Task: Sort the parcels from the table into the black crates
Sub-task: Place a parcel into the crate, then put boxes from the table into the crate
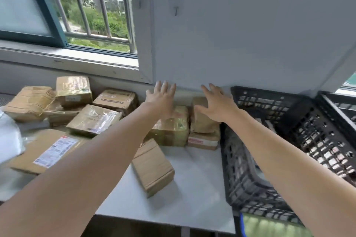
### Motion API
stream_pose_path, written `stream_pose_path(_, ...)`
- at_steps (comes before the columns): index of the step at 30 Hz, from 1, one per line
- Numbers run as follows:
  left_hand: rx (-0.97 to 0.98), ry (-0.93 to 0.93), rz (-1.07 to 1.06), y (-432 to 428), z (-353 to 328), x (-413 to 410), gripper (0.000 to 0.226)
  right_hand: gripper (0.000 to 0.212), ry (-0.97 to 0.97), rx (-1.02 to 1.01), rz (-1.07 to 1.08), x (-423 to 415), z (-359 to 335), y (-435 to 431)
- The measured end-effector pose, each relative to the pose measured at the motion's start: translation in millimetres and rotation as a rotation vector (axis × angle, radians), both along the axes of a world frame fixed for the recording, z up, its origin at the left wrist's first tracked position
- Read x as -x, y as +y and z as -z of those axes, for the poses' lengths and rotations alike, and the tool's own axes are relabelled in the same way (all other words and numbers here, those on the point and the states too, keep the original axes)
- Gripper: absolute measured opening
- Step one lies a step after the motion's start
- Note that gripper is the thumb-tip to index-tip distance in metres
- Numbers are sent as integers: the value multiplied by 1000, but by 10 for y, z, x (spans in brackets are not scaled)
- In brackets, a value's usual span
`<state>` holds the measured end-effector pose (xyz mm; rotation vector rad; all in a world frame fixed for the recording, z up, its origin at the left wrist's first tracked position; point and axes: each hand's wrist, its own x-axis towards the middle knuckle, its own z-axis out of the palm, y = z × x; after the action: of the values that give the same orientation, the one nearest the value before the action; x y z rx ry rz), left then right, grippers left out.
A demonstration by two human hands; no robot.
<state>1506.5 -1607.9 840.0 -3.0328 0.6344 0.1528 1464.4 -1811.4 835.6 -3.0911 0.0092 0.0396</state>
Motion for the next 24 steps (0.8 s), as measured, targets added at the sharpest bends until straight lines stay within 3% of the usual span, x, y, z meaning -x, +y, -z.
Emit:
stream_pose_path(10, -19, 98, -16, 1545, 586, 27, 121, 87, 109, -44, -5, 11, 491, 1490)
stream_pose_path(24, 3, 313, -126, 1729, 1354, 130, 125, 93, 327, -114, 41, -168, 1279, 1764)
